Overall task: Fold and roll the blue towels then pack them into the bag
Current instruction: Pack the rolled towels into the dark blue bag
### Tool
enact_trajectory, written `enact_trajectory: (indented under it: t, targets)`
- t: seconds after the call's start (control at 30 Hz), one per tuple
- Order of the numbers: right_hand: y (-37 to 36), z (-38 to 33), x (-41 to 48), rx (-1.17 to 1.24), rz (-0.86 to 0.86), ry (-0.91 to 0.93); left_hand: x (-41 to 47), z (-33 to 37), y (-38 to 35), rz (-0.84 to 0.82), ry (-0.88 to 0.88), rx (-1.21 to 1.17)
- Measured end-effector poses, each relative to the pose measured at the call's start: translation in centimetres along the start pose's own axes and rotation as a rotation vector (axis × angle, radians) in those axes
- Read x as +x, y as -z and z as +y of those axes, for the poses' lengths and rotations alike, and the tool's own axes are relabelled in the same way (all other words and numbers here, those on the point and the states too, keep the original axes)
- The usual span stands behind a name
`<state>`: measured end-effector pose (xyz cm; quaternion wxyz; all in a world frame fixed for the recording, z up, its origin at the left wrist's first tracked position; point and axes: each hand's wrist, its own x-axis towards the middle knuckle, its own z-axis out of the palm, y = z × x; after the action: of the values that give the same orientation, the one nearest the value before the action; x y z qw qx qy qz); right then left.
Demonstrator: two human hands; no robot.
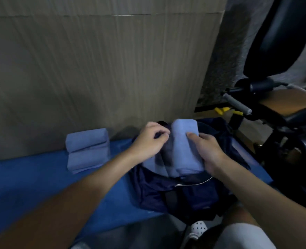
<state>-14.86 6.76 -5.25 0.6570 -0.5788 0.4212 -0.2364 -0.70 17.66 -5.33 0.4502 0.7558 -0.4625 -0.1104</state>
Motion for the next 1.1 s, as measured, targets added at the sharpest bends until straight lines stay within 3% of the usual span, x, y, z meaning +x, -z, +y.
enact_trajectory:
  t: [0.13,0.23,0.47,0.6,0.73,0.93,1.1]
  targets:
    - [4.1,1.9,3.1,-0.188,0.044,-0.124,2.5,0.1,-3.2,-0.231,-0.236,0.771]
    - [4.4,3.1,5.0,-0.271,0.013,-0.146,4.1,-0.2,-4.8,-0.237,-0.356,0.983]
    - [2.5,3.8,7.7,-0.428,-0.013,-0.088,6.1,-1.8,-5.2,-0.192,-0.253,1.042]
    - [2.4,4.1,8.9,-0.486,0.036,-0.050,6.3,-2.2,-4.9,-0.126,-0.338,1.005]
    - [2.0,4.1,9.2,-0.532,-0.027,-0.051,5.5,-2.5,-4.9,-0.111,-0.357,0.988]
    - [1.8,4.7,9.3,-0.421,-0.077,-0.089,4.9,-3.2,-4.3,-0.109,-0.405,0.929]
    - [2.2,5.1,8.7,-0.615,0.054,0.150,4.5,-3.8,-4.1,-0.085,-0.456,0.878]
